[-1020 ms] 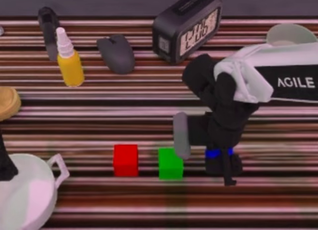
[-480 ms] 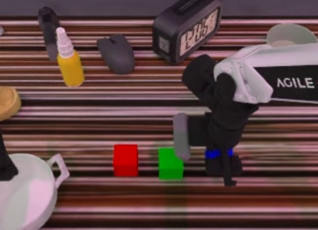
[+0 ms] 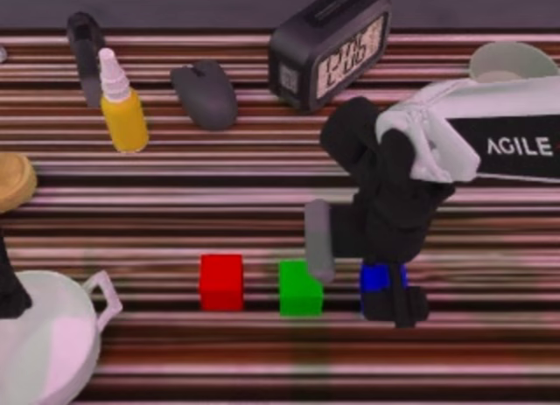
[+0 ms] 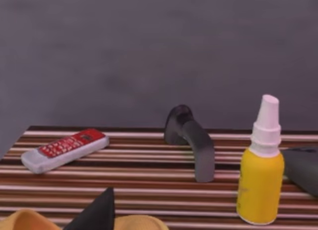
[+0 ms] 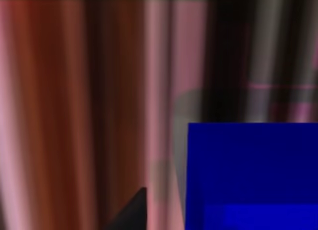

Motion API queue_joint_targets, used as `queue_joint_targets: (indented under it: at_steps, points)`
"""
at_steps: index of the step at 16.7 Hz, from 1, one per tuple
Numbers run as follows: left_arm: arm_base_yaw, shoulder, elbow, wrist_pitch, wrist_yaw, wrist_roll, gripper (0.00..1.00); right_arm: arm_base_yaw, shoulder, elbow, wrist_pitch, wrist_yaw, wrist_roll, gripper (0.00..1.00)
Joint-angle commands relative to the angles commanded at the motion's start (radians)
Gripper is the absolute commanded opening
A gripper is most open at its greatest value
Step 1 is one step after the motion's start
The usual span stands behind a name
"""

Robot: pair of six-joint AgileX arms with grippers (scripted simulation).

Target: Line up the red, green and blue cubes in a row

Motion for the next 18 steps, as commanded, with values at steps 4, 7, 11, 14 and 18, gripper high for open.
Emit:
queue_joint_targets:
  at_steps: [4,7,11,14,18]
  points:
    - [0.0,0.0,0.0,0.0,0.0,0.0,1.0,0.0,0.0,0.0,0.0,0.0,0.0,1.0]
    - [0.0,0.0,0.0,0.0,0.0,0.0,1.0,0.0,0.0,0.0,0.0,0.0,0.0,1.0]
    - [0.0,0.0,0.0,0.0,0.0,0.0,1.0,0.0,-0.013,0.028,-0.042,0.0,-0.003,1.0]
    - [0.0,0.0,0.0,0.0,0.0,0.0,1.0,0.004,-0.055,0.092,-0.16,-0.001,-0.007,1.0]
    - [0.0,0.0,0.0,0.0,0.0,0.0,1.0,0.003,-0.1,0.15,-0.249,-0.001,-0.007,1.0]
